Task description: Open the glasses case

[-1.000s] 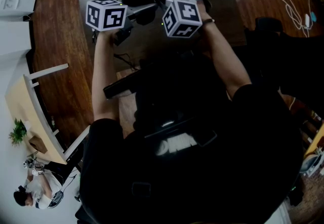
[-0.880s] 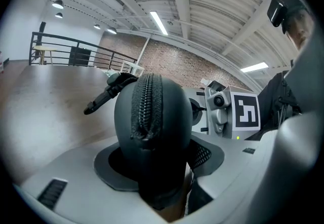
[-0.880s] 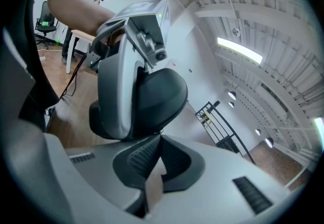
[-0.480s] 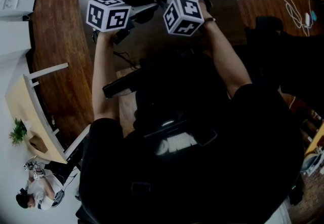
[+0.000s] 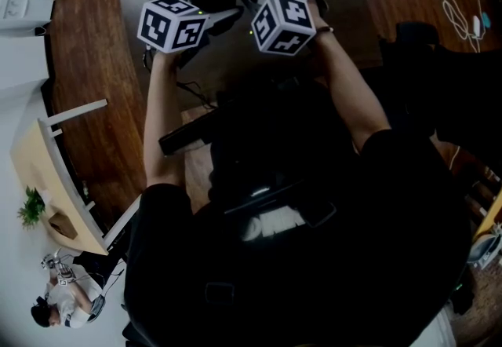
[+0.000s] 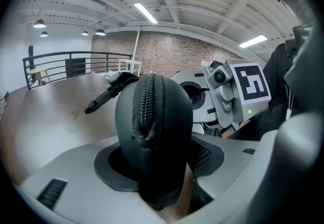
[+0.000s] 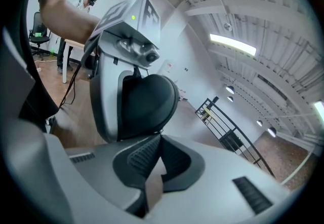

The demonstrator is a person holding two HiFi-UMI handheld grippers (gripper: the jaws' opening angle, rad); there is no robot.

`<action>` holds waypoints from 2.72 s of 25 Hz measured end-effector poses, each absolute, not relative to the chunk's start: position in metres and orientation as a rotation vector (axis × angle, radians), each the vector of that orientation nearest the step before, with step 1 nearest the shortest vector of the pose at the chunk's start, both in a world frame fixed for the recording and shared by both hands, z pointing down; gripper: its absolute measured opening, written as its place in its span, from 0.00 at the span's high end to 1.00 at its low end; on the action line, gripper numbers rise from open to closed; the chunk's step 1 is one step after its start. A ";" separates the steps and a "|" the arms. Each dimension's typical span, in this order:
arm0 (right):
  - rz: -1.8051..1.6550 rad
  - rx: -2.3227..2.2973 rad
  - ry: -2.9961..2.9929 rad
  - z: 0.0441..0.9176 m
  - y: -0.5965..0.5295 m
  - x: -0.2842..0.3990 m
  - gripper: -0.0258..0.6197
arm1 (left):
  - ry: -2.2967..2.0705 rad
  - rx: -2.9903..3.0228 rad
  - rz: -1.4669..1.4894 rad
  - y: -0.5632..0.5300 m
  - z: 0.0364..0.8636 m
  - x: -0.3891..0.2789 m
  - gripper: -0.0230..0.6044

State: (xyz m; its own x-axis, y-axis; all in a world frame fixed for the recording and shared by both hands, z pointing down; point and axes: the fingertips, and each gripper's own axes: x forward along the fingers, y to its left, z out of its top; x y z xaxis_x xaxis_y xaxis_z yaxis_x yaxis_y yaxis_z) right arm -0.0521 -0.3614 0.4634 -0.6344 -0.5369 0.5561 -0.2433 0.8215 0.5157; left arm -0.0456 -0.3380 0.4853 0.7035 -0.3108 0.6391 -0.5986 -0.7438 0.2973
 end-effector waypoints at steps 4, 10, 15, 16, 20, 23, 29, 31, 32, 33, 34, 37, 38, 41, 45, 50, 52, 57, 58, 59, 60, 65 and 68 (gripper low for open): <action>-0.519 0.572 -2.263 0.464 -0.362 -0.052 0.95 | -0.698 2.414 0.779 -0.338 0.486 -0.045 0.56; -0.513 0.587 -2.275 0.460 -0.363 -0.051 0.95 | -0.708 2.421 0.781 -0.339 0.485 -0.045 0.56; -0.517 0.580 -2.264 0.461 -0.363 -0.051 0.95 | -0.709 2.422 0.823 -0.337 0.492 -0.045 0.56; -0.518 0.580 -2.264 0.461 -0.363 -0.051 0.95 | -0.712 2.428 0.837 -0.336 0.492 -0.045 0.56; -0.524 0.582 -2.267 0.459 -0.362 -0.051 0.95 | -0.734 2.467 0.888 -0.336 0.492 -0.046 0.56; -0.528 0.587 -2.267 0.457 -0.363 -0.051 0.95 | -0.746 2.488 0.887 -0.337 0.491 -0.045 0.56; -0.541 0.584 -2.256 0.458 -0.362 -0.049 0.95 | -0.744 2.485 0.924 -0.336 0.496 -0.044 0.56; -0.542 0.585 -2.254 0.457 -0.362 -0.049 0.95 | -0.738 2.487 0.936 -0.336 0.497 -0.043 0.56; -0.541 0.584 -2.253 0.458 -0.361 -0.049 0.95 | -0.732 2.487 0.939 -0.335 0.498 -0.043 0.56; -0.541 0.583 -2.251 0.458 -0.361 -0.049 0.94 | -0.728 2.488 0.945 -0.335 0.499 -0.043 0.56; -0.542 0.581 -2.251 0.458 -0.360 -0.049 0.95 | -0.727 2.490 0.956 -0.334 0.500 -0.043 0.56; -0.548 0.576 -2.254 0.458 -0.359 -0.049 0.95 | -0.729 2.498 0.996 -0.334 0.501 -0.043 0.56; -0.552 0.576 -2.253 0.457 -0.358 -0.049 0.95 | -0.726 2.496 1.011 -0.333 0.501 -0.043 0.56; -0.572 0.571 -2.244 0.456 -0.355 -0.050 0.95 | -0.716 2.489 1.047 -0.331 0.503 -0.043 0.56; -0.590 0.552 -2.234 0.460 -0.354 -0.051 0.95 | -0.708 2.488 1.101 -0.330 0.509 -0.043 0.56; -0.572 0.587 -2.249 0.456 -0.357 -0.049 0.95 | -0.725 2.525 1.068 -0.335 0.504 -0.042 0.55; -0.536 0.636 -2.290 0.448 -0.363 -0.046 0.95 | -0.755 2.584 0.923 -0.340 0.492 -0.039 0.54; -0.405 0.806 -2.463 0.416 -0.374 -0.035 0.95 | -0.830 2.723 0.259 -0.353 0.439 -0.046 0.47; -0.375 0.841 -2.512 0.406 -0.376 -0.034 0.95 | -0.822 2.703 0.064 -0.355 0.424 -0.052 0.44; -0.344 0.881 -2.559 0.396 -0.378 -0.032 0.95 | -0.815 2.672 -0.145 -0.356 0.407 -0.059 0.43; -0.314 0.923 -2.603 0.386 -0.381 -0.031 0.95 | -0.811 2.630 -0.360 -0.357 0.389 -0.069 0.43; -0.208 1.138 -2.794 0.336 -0.393 -0.019 0.95 | -0.794 2.360 -1.017 -0.356 0.353 -0.117 0.41; -0.179 1.193 -2.800 0.330 -0.397 -0.024 0.95 | -0.749 2.260 -1.187 -0.351 0.350 -0.121 0.41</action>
State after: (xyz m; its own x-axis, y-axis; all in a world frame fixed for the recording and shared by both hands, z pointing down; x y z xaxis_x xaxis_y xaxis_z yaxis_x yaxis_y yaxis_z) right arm -0.0237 -0.3970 0.3299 -0.6902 -0.7225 0.0397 -0.7116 0.6877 0.1441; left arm -0.1213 -0.3508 0.3496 0.4753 -0.6575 -0.5846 -0.2446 -0.7370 0.6301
